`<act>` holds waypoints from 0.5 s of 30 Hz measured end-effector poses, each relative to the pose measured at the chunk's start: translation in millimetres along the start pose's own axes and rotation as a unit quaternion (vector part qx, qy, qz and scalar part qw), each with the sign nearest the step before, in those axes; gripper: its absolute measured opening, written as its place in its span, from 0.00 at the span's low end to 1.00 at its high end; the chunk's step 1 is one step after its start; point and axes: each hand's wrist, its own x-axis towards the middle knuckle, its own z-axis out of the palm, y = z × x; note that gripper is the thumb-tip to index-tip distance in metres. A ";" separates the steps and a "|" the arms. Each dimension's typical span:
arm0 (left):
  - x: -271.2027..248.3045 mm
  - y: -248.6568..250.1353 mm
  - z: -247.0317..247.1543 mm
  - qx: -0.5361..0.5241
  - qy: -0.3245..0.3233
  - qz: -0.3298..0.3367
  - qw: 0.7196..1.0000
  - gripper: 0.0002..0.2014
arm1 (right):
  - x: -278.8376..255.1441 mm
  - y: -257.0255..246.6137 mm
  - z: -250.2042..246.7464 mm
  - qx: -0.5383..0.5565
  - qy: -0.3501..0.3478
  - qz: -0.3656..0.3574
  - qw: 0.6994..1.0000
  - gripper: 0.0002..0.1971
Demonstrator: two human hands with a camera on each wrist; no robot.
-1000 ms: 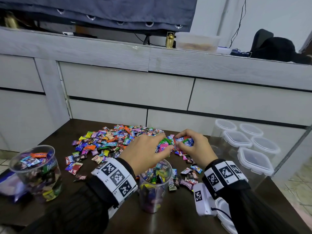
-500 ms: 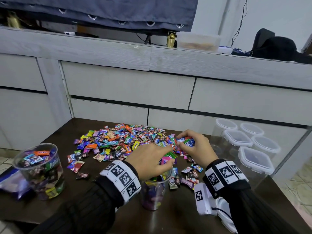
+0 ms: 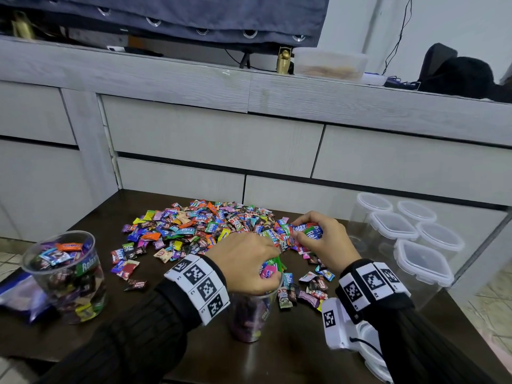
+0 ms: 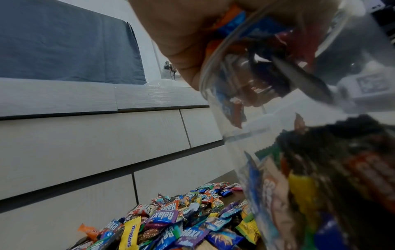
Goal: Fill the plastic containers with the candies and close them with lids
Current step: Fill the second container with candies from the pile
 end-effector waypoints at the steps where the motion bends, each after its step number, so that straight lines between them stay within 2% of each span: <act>1: 0.1 0.3 -0.4 0.000 0.001 0.004 1.000 0.21 | 0.4 -0.1 -0.2 0.000 0.001 -0.001 1.000 0.06; 10: 2.5 1.1 -5.7 0.042 -0.001 0.030 0.999 0.15 | 2.1 -2.3 -3.5 0.009 -0.004 -0.006 1.000 0.06; 12: 3.4 -0.2 -5.4 0.058 -0.010 0.031 0.998 0.17 | 2.2 -2.5 -3.9 0.008 -0.004 -0.006 1.000 0.07; 15: 2.3 -1.6 -2.4 0.070 -0.024 0.023 0.997 0.26 | 2.1 -1.8 -3.6 0.009 0.000 -0.006 1.000 0.06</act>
